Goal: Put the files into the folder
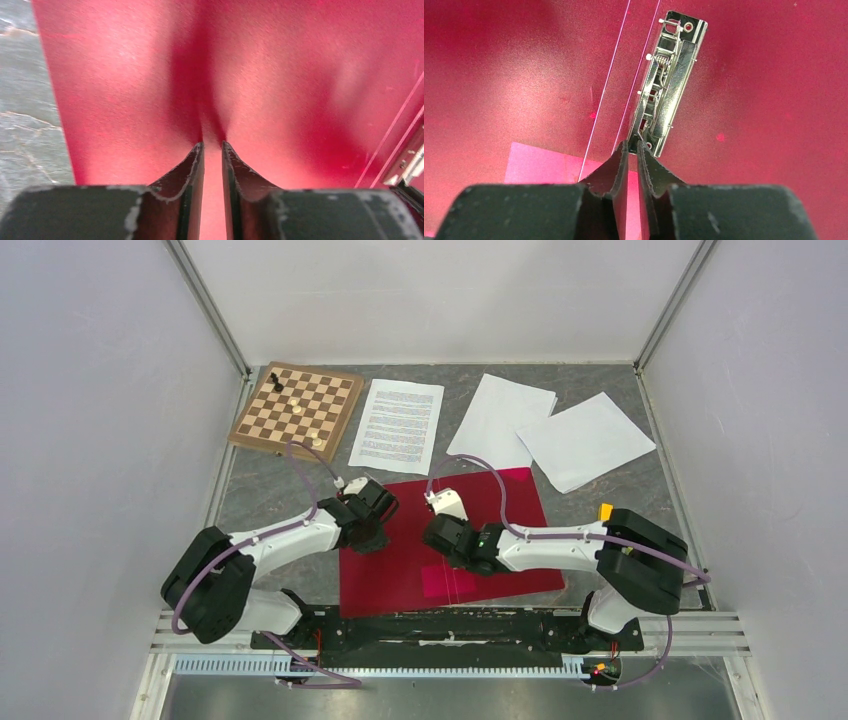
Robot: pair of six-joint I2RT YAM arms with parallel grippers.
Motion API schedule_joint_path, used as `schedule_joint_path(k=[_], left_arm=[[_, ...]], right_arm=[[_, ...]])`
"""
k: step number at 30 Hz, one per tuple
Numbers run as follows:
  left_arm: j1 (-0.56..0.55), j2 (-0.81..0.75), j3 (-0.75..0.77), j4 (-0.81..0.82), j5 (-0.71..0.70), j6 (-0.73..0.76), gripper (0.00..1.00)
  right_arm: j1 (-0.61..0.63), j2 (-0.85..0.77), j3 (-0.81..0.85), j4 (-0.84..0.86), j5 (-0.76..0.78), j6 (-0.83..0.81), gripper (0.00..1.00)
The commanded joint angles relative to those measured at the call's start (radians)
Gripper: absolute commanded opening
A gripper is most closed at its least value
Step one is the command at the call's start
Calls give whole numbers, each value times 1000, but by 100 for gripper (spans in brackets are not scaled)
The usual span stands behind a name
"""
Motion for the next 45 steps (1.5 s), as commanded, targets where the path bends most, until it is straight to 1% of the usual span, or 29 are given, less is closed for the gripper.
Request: schedule_joint_path(k=[1,4,7,9,12,13,14,15,20,25,29,35,45], left_arm=[[-18,-6,34,6,119,65,29],[-49,-19,53,7,149,64,34],[-81,-8,52,28,199,62,33],[-105,7,49,30,201,55,26],[-112,43,37,6,183,42,14],[-112,60,37,-10,166,33,8],[-112,78,38,-31,152,21,4],[-112,91,37,-45,146,9,3],[-109,130,47,-95,113,-32,2],[-88,138,53,-130,96,-30,2],[-71,142,45,-136,95,-29,2],[-22,151,6,-111,135,-27,2],[-11,159,10,-108,140,-16,2]], right_arm=[[-1,8,-48,-12,-6,35,10],[-2,6,-72,-10,-15,52,10],[-2,6,-83,-7,-23,62,10],[-1,9,-87,-8,-26,67,10],[-2,17,-90,-11,-26,68,9],[-2,20,-90,-16,-22,69,9],[-1,25,-88,-22,-19,70,9],[-2,27,-90,-28,-16,73,9],[-1,44,-92,-69,31,79,9],[-2,82,-88,-102,63,81,8],[-2,102,-85,-133,88,90,8],[-1,100,-82,-160,111,97,8],[-14,101,-85,-160,112,101,7]])
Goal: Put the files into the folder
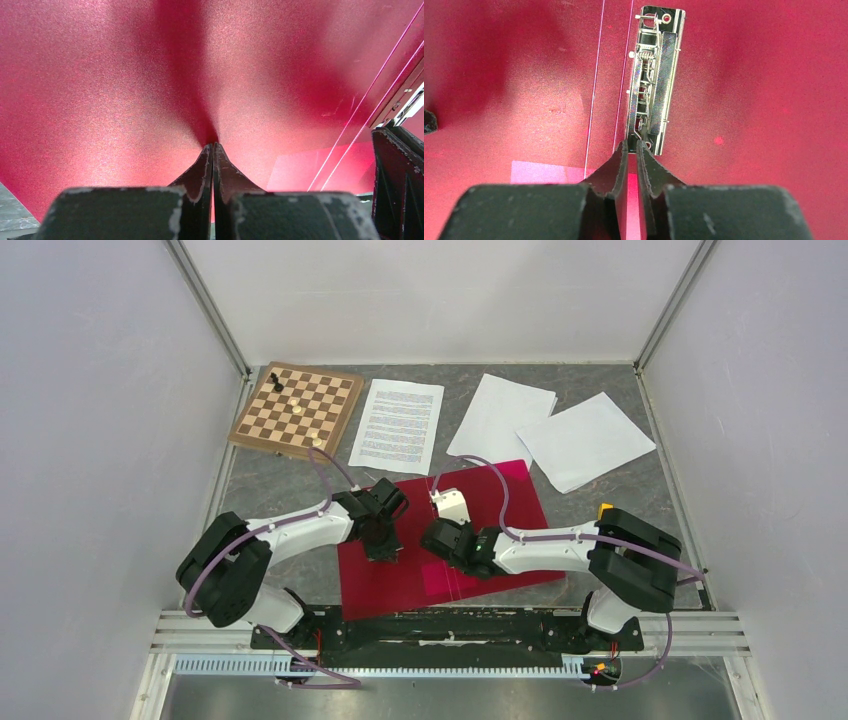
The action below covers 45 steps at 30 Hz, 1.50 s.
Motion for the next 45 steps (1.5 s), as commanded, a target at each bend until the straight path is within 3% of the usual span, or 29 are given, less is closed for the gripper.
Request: schedule_joint_path(k=[1,19,37,45], left_arm=[[14,54,-58,-65,-111,3,2],[16,55,-58,-65,-113,2,2],[16,58,-55,-63,-114,3,2],[16,51,-7,-74,-125,91,2]], right_arm=[[-28,70,-64,-201,18,0,7],[-72,54,-101,-182,-29,-11,7],[-84,-25,-85,-236,23,-1,6],[-85,-97,-15,-212,-7,-42,10]])
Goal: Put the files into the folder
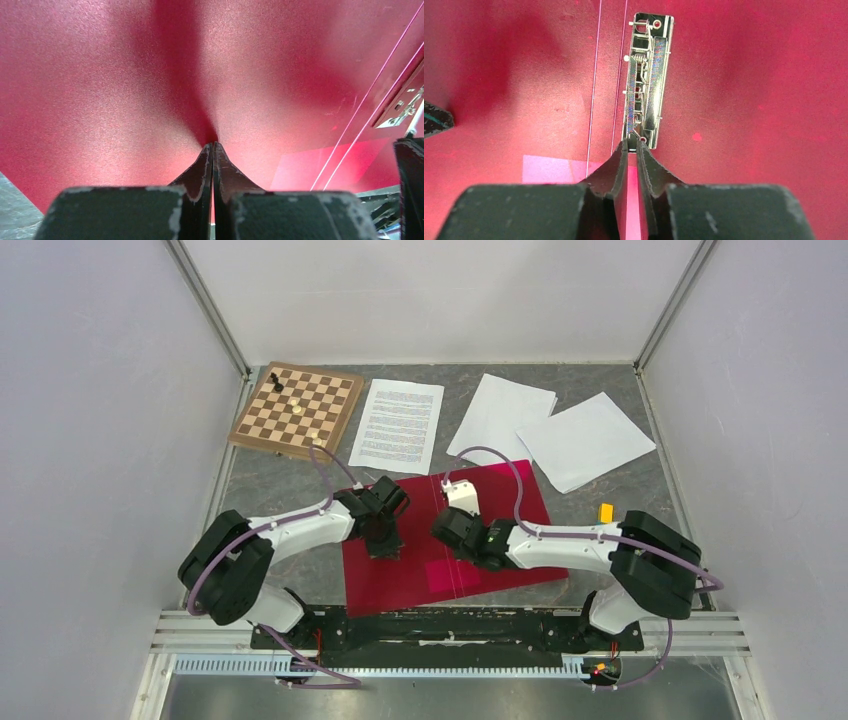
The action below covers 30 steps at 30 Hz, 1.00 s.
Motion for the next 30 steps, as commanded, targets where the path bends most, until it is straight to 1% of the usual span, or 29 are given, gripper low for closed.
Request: schedule_joint_path(k=[1,6,9,11,15,17,20,25,26,27,28,30], left_arm=[[12,45,3,-104,-120,115,2],[12,93,142,-117,-81,286,2],[12,108,209,-123,-42,363,3],[12,93,233,-122,-24,387,9],[12,55,286,-123,-9,412,18],[12,50,322,-131,26,428,19],[12,56,368,-137,52,441,21],[12,79,430,-120,0,388,25],[13,93,454,-122,0,368,27],[15,110,490,-127,-32,355,29],[16,130,518,-125,-30,348,31],[24,179,587,-110,-29,338,40]], right_arm=[[-26,-32,11,-164,26,-62,12],[-38,-62,118,-133,27,-119,29],[-92,-80,167,-108,3,-164,39],[-141,-104,166,-83,-31,-190,45],[-226,-161,105,-27,-100,-228,48],[-247,-192,58,8,-129,-235,47],[-259,-208,10,40,-155,-227,44],[-318,-241,-45,103,-189,-207,45],[-328,-246,-48,113,-191,-204,46],[-334,-246,-47,115,-187,-202,49],[-345,-247,-43,114,-178,-196,53],[-383,-253,-39,120,-165,-182,59]])
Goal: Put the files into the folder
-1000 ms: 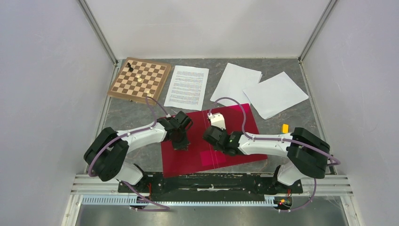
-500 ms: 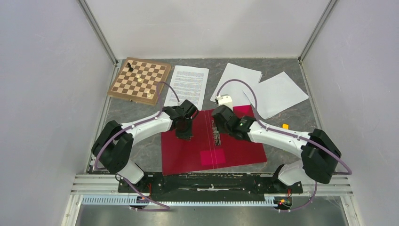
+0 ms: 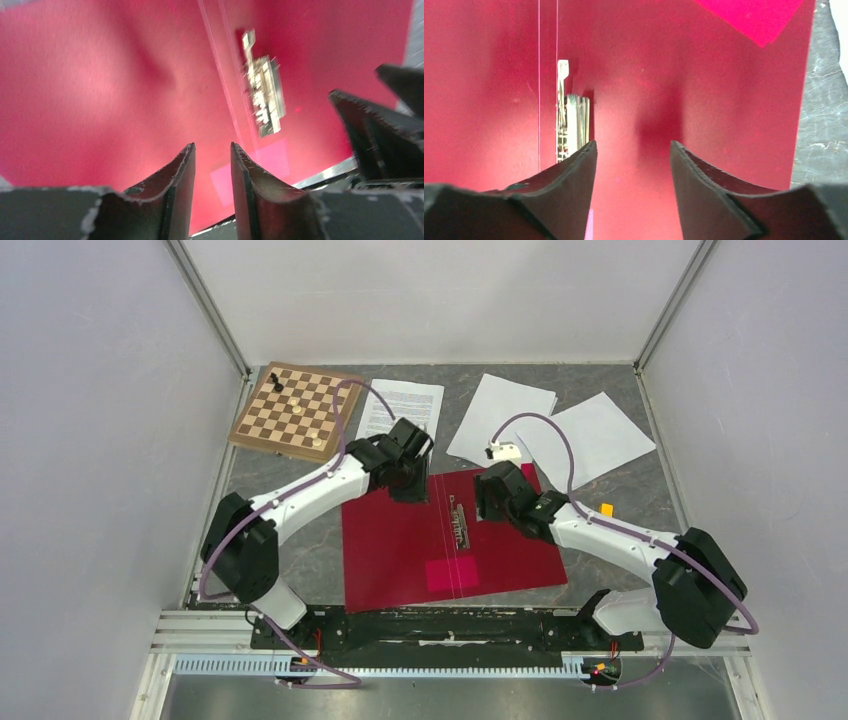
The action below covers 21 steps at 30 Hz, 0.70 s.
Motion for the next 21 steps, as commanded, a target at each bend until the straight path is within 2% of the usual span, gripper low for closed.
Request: schedule_joint_path(k=[1,3,5,8,11,14,21], left_arm=[[21,98,172,48,-20,-39,43],[39,174,268,64,-16,-47,50],[66,256,368,96,34,-41,51],[82,378,519,166,151,11,54],[82,486,665,148,188,35,55],[82,550,736,190,251,29,55],[74,745,940,245,298,22,57]], right_arm=[[-76,-49,5,83,2,26,63],[-159,-64,2,107,-25,49,73],[-256,-80,-12,148,-62,78,84],[-398,-101,-46,195,-129,134,95],[-545,-122,-110,223,-176,186,96],[-692,-136,-198,327,-292,249,93],[-809,-111,-265,392,-341,349,90]])
